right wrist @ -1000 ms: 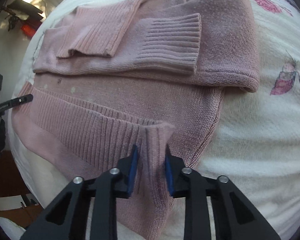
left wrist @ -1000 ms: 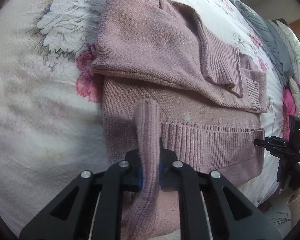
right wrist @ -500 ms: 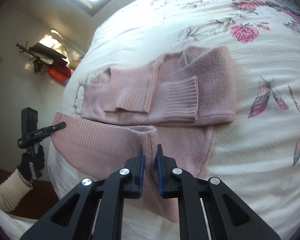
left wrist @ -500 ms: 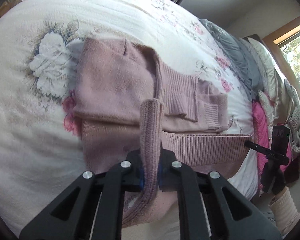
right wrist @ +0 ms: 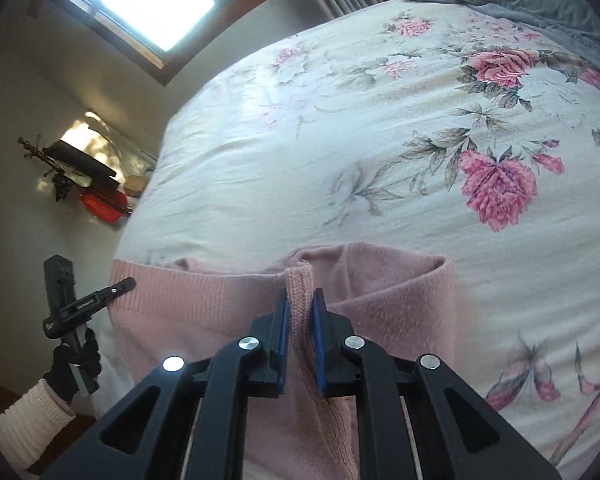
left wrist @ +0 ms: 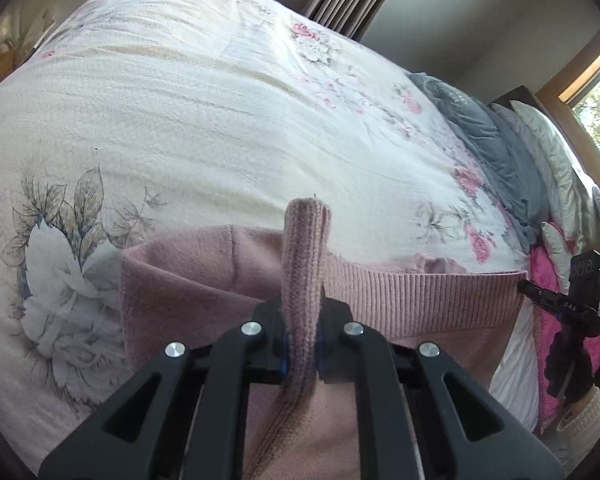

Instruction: Fold small clothes

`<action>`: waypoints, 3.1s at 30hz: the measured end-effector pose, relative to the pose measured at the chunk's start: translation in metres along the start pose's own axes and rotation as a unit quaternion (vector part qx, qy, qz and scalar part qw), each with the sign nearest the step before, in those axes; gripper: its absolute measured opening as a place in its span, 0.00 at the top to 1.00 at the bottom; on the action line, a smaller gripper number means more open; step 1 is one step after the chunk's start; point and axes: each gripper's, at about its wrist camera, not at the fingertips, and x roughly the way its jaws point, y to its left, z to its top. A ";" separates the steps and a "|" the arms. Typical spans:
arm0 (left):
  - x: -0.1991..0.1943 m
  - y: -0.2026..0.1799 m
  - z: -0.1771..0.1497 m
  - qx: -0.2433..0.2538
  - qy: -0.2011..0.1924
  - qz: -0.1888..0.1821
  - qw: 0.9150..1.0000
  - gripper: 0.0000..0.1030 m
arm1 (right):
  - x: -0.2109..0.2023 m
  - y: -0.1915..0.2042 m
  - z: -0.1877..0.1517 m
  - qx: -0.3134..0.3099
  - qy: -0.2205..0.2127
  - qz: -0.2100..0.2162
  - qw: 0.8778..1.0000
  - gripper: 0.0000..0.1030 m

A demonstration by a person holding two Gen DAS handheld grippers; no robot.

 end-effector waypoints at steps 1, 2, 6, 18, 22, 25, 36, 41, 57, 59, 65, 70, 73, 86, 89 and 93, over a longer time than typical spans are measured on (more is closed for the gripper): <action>0.013 0.007 0.002 -0.011 0.012 0.013 1.000 0.92 | 0.012 -0.006 0.004 0.011 0.009 -0.005 1.000 0.89; 0.024 0.015 0.003 -0.019 0.025 0.023 0.999 0.91 | 0.024 -0.011 0.004 0.021 0.016 -0.013 1.000 0.89; 0.043 0.031 -0.002 -0.028 0.055 0.043 0.997 0.88 | 0.052 -0.023 -0.005 0.023 0.039 -0.060 0.997 0.83; -0.002 0.048 -0.101 -0.040 0.102 0.001 0.994 0.68 | 0.008 -0.025 -0.109 0.034 0.072 -0.031 0.996 0.38; -0.004 0.042 -0.146 -0.046 0.120 0.003 0.992 0.69 | 0.011 -0.029 -0.158 0.055 0.116 -0.032 0.991 0.37; -0.004 0.041 -0.162 -0.057 0.114 0.015 0.992 0.72 | 0.018 -0.028 -0.182 0.061 0.140 -0.037 0.988 0.39; -0.017 0.033 -0.151 -0.031 0.117 0.046 0.992 0.92 | 0.010 -0.029 -0.179 0.051 0.151 -0.068 0.985 0.92; 0.002 0.049 -0.162 -0.031 0.134 0.060 0.989 0.90 | 0.028 -0.046 -0.193 0.070 0.172 -0.085 0.979 0.92; -0.052 0.003 -0.139 0.018 0.029 0.091 0.995 0.59 | -0.020 -0.038 -0.171 0.095 0.079 -0.023 0.992 0.45; -0.048 -0.016 -0.131 0.036 0.028 0.070 0.997 0.56 | -0.023 -0.048 -0.164 0.118 0.066 -0.006 0.991 0.40; 0.005 -0.067 -0.115 0.061 0.059 0.033 0.996 0.56 | 0.004 -0.084 -0.152 0.181 0.072 0.041 0.980 0.40; 0.050 -0.080 -0.109 0.054 0.084 0.036 0.994 0.56 | 0.034 -0.098 -0.147 0.191 0.093 0.058 0.975 0.40; 0.067 -0.074 -0.107 0.038 0.097 0.045 0.994 0.56 | 0.043 -0.106 -0.145 0.205 0.088 0.091 0.971 0.40; 0.079 -0.067 -0.104 0.031 0.105 0.041 0.993 0.55 | 0.060 -0.106 -0.142 0.208 0.084 0.091 0.970 0.62; 0.080 -0.066 -0.104 0.027 0.105 0.038 0.993 0.55 | 0.059 -0.103 -0.142 0.212 0.086 0.086 0.970 0.62; 0.080 -0.064 -0.103 0.024 0.107 0.031 0.994 0.55 | 0.058 -0.104 -0.140 0.221 0.085 0.085 0.968 0.62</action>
